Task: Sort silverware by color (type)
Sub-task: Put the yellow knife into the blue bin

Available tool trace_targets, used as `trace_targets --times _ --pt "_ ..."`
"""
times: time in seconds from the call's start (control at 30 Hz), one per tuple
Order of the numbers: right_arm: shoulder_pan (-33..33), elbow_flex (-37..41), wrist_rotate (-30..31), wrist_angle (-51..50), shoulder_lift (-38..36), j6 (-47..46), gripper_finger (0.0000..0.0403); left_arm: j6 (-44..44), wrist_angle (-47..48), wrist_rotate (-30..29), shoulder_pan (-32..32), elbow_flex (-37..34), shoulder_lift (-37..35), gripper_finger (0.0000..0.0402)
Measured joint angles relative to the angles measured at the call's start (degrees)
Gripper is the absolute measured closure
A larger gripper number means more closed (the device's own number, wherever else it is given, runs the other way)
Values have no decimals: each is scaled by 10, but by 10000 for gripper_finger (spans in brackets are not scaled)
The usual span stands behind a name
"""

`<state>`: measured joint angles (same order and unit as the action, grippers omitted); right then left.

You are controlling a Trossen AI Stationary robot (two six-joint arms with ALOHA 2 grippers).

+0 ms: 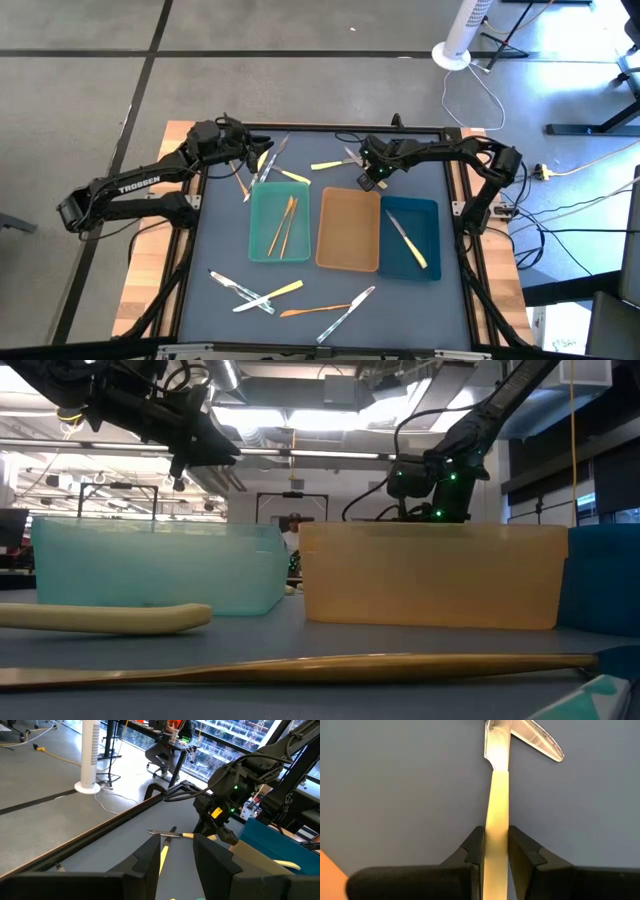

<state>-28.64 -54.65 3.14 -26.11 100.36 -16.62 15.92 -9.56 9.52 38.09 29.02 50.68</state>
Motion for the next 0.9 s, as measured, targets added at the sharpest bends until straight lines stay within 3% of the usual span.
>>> trace_targets --times 0.37,0.9 --pt "0 -6 -1 -1 1 4 352 0 0 0 0 0 0 292" --pt "1 -101 -15 -30 2 9 352 0 0 0 0 0 0 292"
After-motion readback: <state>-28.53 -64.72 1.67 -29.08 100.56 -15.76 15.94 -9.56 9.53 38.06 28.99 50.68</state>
